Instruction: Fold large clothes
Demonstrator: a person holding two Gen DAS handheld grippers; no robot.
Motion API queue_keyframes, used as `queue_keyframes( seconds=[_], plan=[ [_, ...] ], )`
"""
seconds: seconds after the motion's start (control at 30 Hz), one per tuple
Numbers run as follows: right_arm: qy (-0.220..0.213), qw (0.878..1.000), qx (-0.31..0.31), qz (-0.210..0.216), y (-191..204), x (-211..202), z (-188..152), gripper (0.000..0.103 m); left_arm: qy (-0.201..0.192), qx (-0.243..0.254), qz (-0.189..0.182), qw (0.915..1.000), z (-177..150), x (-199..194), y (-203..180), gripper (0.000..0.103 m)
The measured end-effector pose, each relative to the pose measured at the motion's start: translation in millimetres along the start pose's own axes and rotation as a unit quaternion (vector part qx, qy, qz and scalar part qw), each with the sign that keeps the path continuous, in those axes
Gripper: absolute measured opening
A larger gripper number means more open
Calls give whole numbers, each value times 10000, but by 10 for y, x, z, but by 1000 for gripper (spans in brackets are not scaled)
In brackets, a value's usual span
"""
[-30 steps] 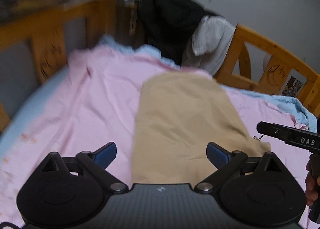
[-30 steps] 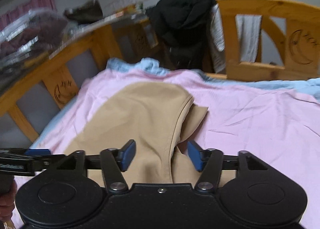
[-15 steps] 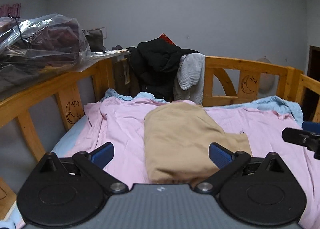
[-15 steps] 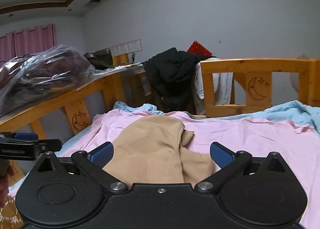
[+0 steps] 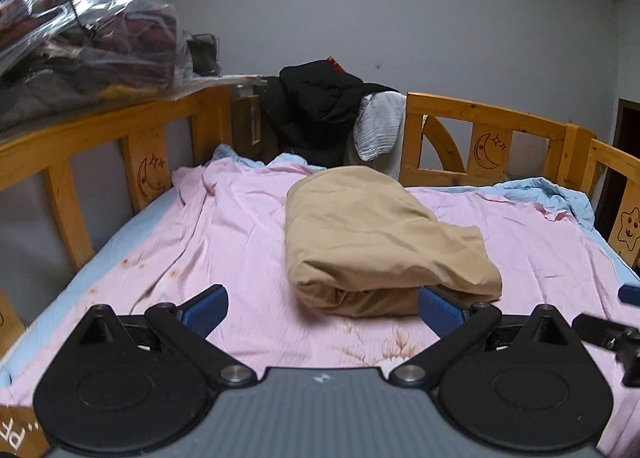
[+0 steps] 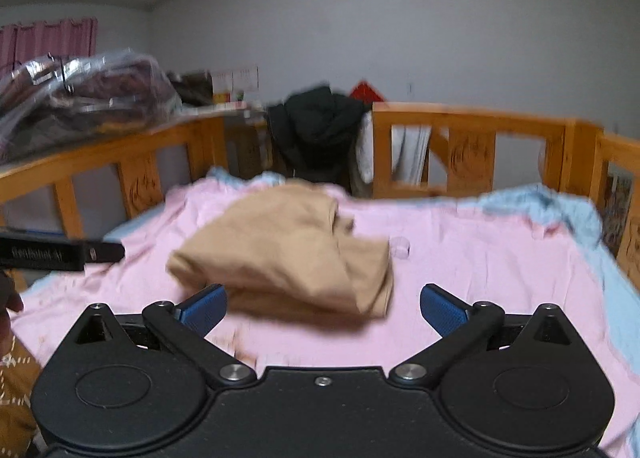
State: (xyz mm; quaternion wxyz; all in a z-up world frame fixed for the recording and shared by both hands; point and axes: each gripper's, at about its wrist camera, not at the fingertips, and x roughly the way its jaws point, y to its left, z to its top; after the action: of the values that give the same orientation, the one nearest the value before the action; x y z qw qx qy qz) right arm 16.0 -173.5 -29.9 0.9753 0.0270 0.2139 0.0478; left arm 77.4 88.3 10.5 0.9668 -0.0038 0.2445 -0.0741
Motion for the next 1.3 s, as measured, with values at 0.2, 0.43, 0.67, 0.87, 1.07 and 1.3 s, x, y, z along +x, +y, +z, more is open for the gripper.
queue_keyframes(
  seconds=[0.2,0.43,0.67,0.87,1.07,1.3],
  plan=[
    [159,9998,89,69,6,72,-38,102,17,185,78,9998,-28,-9,-20,102],
    [170,9997,187,76,-42,82,-29,102,54,173,74,9998,-24,3,-21,102],
    [172,9996,196,69,-40,84,-27,102,83,151,47,9998,-25,12,-21,102],
    [181,9996,205,59,-44,83,-29,102,92,151,47,9998,-23,19,-14,102],
    [183,9996,206,56,-47,84,-30,102,105,134,54,9998,-26,19,5,102],
    [192,9996,212,54,-55,87,-33,102,295,319,241,9988,-46,54,-25,102]
  ],
)
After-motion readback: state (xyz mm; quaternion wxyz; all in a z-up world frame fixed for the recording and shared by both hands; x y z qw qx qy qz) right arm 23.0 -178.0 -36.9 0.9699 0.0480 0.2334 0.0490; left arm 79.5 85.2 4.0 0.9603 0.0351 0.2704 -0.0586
